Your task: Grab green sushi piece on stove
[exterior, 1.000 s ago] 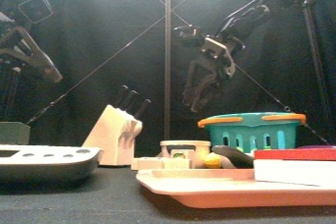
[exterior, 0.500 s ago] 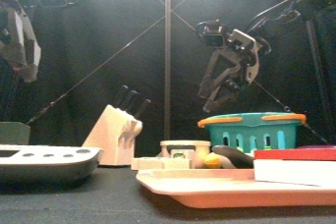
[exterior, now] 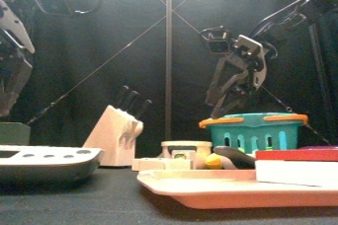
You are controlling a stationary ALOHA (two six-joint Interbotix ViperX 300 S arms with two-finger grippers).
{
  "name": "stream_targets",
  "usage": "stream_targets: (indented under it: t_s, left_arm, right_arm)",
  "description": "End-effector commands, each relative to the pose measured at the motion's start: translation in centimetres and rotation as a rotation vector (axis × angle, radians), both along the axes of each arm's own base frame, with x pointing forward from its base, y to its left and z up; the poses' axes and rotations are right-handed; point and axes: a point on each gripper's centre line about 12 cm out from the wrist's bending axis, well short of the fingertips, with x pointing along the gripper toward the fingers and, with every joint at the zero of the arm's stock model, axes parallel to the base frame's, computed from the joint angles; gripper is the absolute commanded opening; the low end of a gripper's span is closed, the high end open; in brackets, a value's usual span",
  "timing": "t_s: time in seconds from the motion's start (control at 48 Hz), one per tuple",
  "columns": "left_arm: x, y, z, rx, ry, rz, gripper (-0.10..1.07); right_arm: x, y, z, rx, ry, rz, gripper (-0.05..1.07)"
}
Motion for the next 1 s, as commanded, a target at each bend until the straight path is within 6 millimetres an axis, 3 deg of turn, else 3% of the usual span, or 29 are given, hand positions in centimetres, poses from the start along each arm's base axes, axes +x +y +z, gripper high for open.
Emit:
stream_targets:
  t_s: [0.0,0.104,0.604,0.979]
  left_arm:
    - [0.7,-0.4,0.4,-0.011,-0.012,0.010,0.94]
    - [0.8,-0.3,-0.1,0.003,-0.004,0.016,0.98]
    - [1.7,0.2,-2.2,0.069,0.003,0.010,0.97]
    - [2.0,0.1,-3.1,0.053,-0.004,0.001,0.96]
  right_arm:
    - [0.2,0.0,0.6,-0.003,-0.025,0.003,1.03]
    - [0.3,0.0,0.4,-0.004,-0.019,0.004,1.03]
    - [0.9,-0.2,-1.3,0.001,0.024,0.005,1.03]
    - [0.9,-0.2,-1.4,0.001,0.024,0.005,1.03]
